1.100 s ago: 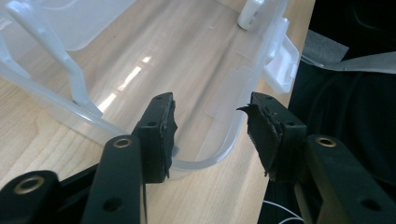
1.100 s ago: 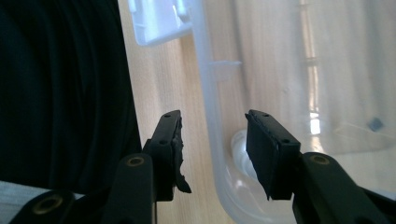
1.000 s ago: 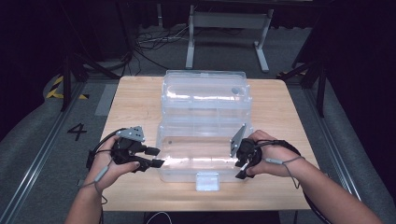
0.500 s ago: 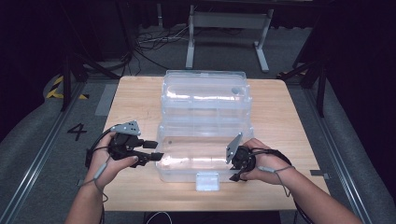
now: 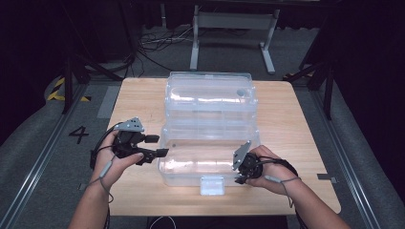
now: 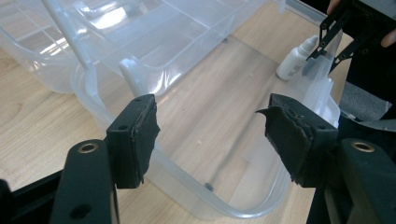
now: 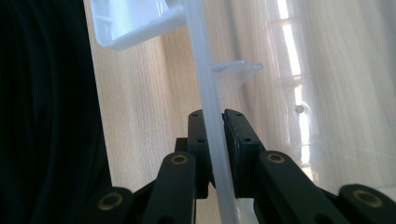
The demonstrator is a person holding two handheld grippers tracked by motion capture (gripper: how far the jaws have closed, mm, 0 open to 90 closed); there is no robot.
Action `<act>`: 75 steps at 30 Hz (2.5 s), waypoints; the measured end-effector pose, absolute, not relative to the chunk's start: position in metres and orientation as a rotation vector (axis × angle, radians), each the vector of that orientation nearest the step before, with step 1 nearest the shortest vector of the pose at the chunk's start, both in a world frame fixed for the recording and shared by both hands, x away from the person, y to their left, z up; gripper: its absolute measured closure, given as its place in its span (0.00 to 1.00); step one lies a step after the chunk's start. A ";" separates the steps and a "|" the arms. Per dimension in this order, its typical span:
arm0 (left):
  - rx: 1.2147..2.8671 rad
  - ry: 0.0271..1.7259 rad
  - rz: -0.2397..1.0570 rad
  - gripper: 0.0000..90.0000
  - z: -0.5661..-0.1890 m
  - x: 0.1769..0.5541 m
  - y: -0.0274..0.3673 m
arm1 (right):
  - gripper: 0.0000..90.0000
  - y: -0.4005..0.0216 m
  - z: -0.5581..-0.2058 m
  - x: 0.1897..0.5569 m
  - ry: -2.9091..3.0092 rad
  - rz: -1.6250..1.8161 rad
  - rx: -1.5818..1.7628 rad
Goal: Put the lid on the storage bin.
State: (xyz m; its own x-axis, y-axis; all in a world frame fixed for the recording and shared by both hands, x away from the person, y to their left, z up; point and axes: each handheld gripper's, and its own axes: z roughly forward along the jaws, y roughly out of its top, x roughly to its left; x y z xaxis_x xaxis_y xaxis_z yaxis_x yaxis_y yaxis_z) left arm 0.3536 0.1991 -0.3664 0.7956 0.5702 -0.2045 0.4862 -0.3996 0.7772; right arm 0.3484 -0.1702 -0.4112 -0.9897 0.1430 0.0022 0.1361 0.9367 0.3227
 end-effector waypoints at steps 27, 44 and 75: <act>2.098 0.698 0.209 0.41 -0.310 0.391 0.146 | 0.91 -0.175 -0.413 0.352 3.083 0.592 0.203; 2.128 0.636 0.192 0.45 -0.300 0.431 0.111 | 0.91 -0.175 -0.412 0.351 3.086 0.593 0.222; 2.181 0.642 0.075 0.53 -0.319 0.478 0.083 | 0.91 -0.176 -0.414 0.352 3.089 0.628 0.220</act>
